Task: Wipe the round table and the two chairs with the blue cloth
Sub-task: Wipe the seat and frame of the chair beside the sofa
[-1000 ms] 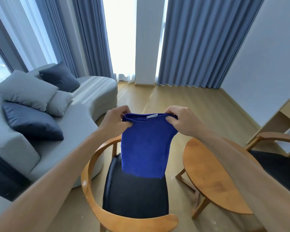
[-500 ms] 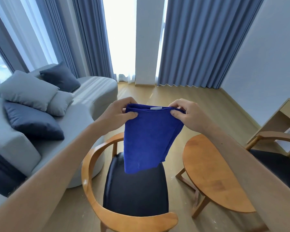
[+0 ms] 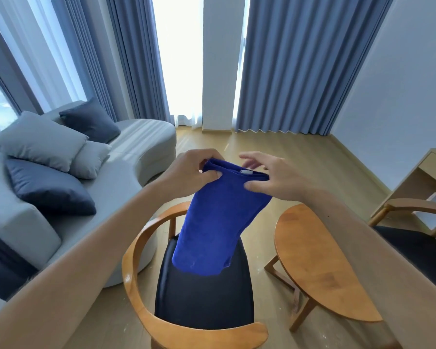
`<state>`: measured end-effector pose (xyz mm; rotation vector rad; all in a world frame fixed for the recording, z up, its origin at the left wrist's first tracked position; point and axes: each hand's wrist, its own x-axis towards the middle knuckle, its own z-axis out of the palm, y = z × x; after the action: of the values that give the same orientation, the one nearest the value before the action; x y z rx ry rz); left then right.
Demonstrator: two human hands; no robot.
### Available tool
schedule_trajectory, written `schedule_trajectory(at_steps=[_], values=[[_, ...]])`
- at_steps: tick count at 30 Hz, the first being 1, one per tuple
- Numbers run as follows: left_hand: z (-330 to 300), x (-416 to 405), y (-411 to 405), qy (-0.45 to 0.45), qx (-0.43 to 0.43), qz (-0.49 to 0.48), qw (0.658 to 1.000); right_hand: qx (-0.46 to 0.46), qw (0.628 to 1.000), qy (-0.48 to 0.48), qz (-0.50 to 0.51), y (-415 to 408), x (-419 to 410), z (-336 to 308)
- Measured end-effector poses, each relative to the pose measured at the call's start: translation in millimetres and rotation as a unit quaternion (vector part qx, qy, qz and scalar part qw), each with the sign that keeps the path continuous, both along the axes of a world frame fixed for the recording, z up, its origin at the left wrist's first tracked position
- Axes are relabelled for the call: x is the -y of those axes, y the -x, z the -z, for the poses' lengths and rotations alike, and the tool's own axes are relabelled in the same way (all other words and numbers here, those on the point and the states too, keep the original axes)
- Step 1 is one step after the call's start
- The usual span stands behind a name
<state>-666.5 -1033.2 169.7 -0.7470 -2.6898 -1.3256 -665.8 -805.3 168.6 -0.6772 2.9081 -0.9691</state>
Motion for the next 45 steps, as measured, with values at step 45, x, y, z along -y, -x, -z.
schedule_trajectory(at_steps=[45], values=[[101.7, 34.8, 4.6, -0.088, 0.417, -0.123, 0.896, 0.107, 0.935, 0.147, 0.306, -6.5, -41.9, 56.1]])
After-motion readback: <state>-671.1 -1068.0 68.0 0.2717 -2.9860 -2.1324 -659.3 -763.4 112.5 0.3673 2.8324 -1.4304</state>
